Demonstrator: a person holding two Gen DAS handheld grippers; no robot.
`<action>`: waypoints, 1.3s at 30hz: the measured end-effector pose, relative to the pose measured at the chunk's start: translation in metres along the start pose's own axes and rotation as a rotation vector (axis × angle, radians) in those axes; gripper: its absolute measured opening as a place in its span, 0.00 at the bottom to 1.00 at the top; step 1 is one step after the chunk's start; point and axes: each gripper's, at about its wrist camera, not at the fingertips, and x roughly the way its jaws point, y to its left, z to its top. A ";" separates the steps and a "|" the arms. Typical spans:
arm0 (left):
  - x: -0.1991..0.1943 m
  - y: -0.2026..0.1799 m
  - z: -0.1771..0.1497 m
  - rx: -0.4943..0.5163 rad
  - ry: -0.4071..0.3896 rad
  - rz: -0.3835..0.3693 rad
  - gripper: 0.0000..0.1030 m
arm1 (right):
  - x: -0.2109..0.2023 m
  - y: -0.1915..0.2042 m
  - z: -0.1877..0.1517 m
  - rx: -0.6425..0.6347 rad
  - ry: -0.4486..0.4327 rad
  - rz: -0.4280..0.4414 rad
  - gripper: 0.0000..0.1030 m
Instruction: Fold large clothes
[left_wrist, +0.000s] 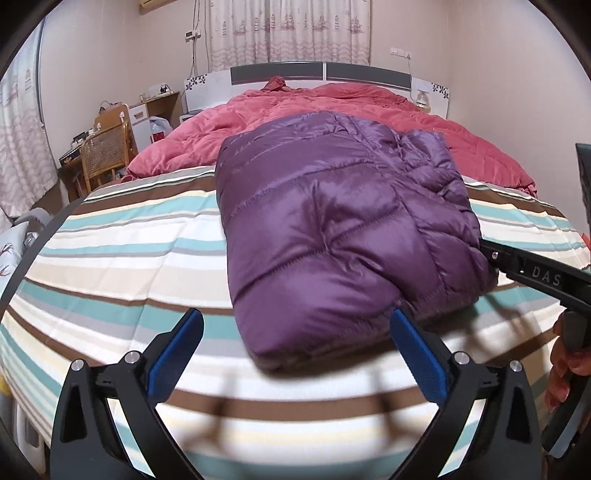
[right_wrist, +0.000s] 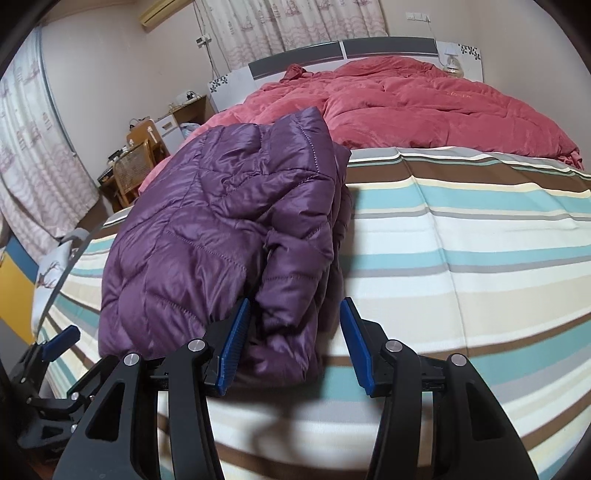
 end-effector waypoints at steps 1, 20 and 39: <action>-0.002 0.000 -0.002 -0.003 0.005 0.001 0.98 | -0.006 0.001 -0.002 -0.004 -0.010 0.001 0.49; -0.061 0.014 -0.030 -0.071 -0.041 0.096 0.98 | -0.074 0.036 -0.054 -0.132 -0.104 0.024 0.82; -0.099 0.017 -0.054 -0.090 -0.081 0.107 0.98 | -0.112 0.037 -0.077 -0.165 -0.198 -0.047 0.94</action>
